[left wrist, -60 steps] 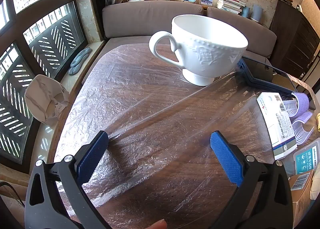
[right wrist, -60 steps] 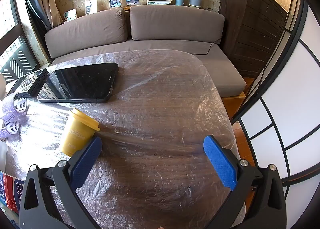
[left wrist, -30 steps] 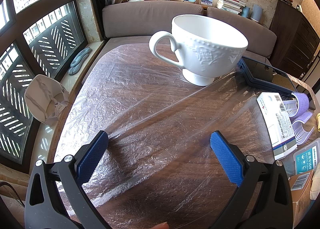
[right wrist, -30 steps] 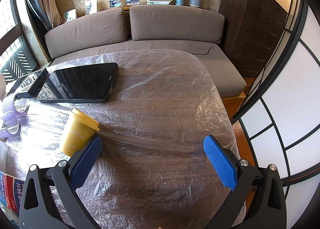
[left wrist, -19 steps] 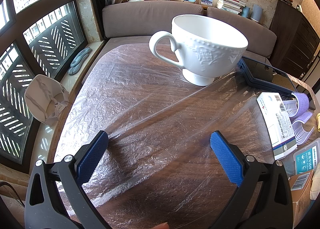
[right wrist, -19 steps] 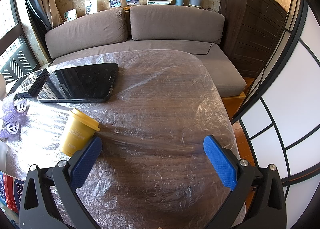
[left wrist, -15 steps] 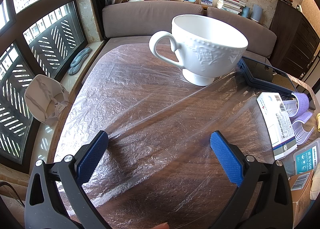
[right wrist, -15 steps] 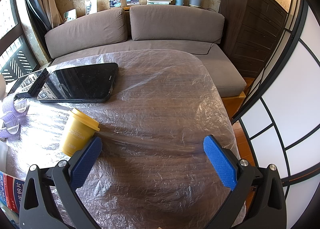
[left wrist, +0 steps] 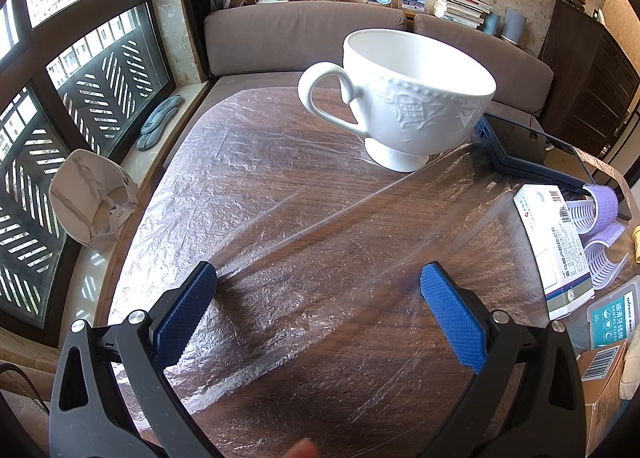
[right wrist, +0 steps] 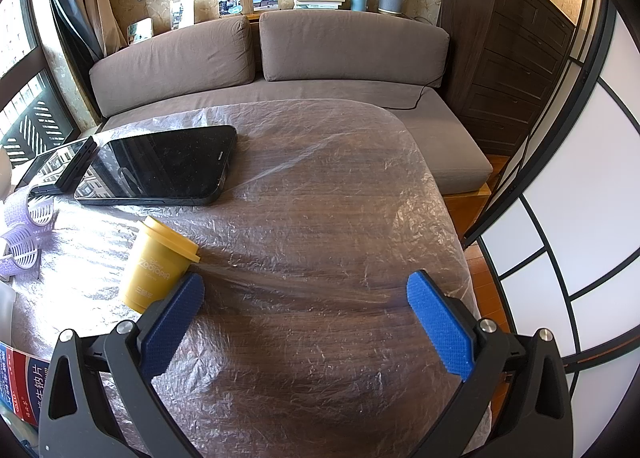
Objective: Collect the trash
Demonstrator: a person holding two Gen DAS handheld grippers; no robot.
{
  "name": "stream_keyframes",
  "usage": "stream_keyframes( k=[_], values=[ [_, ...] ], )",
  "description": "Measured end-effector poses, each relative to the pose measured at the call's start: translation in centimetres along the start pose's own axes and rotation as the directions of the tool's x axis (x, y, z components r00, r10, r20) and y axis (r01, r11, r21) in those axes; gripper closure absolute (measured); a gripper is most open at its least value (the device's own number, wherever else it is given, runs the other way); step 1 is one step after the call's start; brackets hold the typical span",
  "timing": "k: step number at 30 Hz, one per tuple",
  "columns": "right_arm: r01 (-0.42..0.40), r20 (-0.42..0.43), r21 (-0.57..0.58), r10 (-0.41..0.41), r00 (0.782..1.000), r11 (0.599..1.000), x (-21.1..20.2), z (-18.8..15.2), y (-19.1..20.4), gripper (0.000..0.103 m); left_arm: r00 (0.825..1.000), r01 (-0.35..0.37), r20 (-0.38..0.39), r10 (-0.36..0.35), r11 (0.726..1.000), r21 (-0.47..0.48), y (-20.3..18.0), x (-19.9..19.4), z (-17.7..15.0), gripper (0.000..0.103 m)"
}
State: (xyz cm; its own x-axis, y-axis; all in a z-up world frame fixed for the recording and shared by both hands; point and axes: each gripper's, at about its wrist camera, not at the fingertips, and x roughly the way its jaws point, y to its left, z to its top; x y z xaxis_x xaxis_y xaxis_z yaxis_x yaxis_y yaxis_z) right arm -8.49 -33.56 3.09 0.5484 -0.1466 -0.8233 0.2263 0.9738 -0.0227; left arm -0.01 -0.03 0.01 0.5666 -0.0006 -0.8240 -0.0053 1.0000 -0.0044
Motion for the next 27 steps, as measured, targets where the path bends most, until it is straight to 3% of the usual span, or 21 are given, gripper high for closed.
stream_keyframes(
  k=[22,27],
  values=[
    [0.014,0.004,0.035,-0.014,1.0,0.999,0.3,0.6,0.1,0.004,1.0,0.0,0.001,0.0,1.0,0.001,-0.2,-0.2,-0.1,0.001],
    [-0.048,0.062,0.11,0.041,0.997,0.993,-2.1,0.9,-0.6,0.004,0.999,-0.002,0.032,0.003,1.0,-0.014,0.6,-1.8,-0.1,0.001]
  ],
)
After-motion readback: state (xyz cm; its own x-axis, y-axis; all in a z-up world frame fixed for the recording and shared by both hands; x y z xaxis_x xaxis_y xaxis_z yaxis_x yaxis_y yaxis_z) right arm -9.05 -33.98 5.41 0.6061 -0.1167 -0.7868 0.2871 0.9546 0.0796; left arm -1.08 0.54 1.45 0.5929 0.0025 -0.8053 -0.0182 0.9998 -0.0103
